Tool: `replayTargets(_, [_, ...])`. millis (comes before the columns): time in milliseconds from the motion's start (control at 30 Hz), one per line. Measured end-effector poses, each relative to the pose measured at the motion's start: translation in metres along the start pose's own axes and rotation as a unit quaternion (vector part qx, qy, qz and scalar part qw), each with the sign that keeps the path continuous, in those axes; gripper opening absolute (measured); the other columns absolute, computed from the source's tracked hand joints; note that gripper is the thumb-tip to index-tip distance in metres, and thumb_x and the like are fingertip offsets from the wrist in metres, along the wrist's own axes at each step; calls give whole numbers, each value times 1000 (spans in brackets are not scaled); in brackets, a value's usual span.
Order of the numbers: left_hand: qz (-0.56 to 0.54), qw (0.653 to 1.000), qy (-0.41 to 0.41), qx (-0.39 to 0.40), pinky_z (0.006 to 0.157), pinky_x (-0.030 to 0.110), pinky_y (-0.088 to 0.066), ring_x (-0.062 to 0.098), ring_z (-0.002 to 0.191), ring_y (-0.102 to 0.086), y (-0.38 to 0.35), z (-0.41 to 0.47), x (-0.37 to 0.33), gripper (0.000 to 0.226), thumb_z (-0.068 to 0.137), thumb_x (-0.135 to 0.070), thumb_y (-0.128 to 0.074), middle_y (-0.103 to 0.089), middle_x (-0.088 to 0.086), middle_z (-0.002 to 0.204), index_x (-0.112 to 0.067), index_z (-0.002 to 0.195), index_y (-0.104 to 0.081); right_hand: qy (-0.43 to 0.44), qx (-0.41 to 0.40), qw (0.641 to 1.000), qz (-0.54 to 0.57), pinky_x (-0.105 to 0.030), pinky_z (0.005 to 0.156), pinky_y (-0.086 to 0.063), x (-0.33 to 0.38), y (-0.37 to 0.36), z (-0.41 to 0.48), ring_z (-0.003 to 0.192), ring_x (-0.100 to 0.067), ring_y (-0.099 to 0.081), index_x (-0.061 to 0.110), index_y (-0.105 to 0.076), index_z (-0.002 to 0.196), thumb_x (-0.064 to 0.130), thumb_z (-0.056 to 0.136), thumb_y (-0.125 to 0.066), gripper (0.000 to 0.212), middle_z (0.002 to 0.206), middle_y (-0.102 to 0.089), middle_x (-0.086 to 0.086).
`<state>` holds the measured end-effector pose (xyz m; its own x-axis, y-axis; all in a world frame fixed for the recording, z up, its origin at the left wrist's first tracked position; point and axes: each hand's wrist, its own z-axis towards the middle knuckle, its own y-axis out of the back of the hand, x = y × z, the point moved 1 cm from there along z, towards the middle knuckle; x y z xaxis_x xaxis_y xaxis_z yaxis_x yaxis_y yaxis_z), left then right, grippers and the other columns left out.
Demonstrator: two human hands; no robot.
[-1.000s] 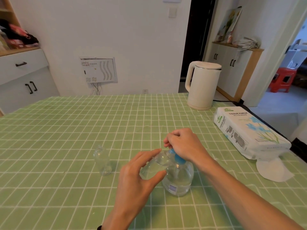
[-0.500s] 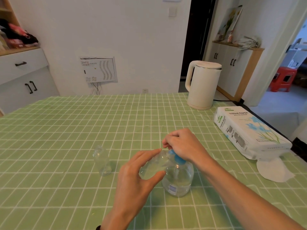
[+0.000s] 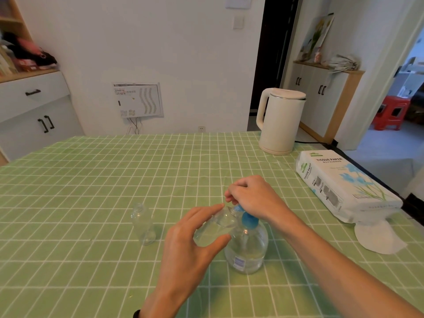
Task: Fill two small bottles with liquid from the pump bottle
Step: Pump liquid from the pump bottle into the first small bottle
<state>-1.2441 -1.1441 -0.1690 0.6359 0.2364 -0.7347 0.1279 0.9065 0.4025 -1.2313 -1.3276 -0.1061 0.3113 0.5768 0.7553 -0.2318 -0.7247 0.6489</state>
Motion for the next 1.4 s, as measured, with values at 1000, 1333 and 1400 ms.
replayTargets(1000, [0, 1000, 9, -2, 89, 4, -45, -2, 108, -67, -1, -1, 3, 59, 75, -19, -92, -72, -26, 115, -40, 126, -71, -10, -28, 999, -17, -55, 97, -62, -7, -7, -1, 101, -34, -78, 5, -83, 94, 22, 96, -61, 28, 95, -84, -10])
replayTargets(1333, [-7, 1000, 13, -8, 89, 4, -44, -2, 109, -67, -1, -1, 0, 58, 75, -20, -91, -71, -27, 114, -41, 126, -71, 0, -39, 999, -25, -54, 92, -64, -1, -4, -3, 85, -39, -75, -3, -79, 107, 26, 99, -56, 37, 101, -83, -18])
replayTargets(1400, [-10, 1000, 11, -6, 89, 4, -44, 0, 109, -67, 0, 1, -2, 58, 75, -20, -92, -72, -26, 113, -40, 125, -71, 6, -45, 998, -37, -47, 72, -57, 1, -1, -2, 65, -29, -56, -2, -78, 105, 27, 98, -57, 37, 79, -76, -14])
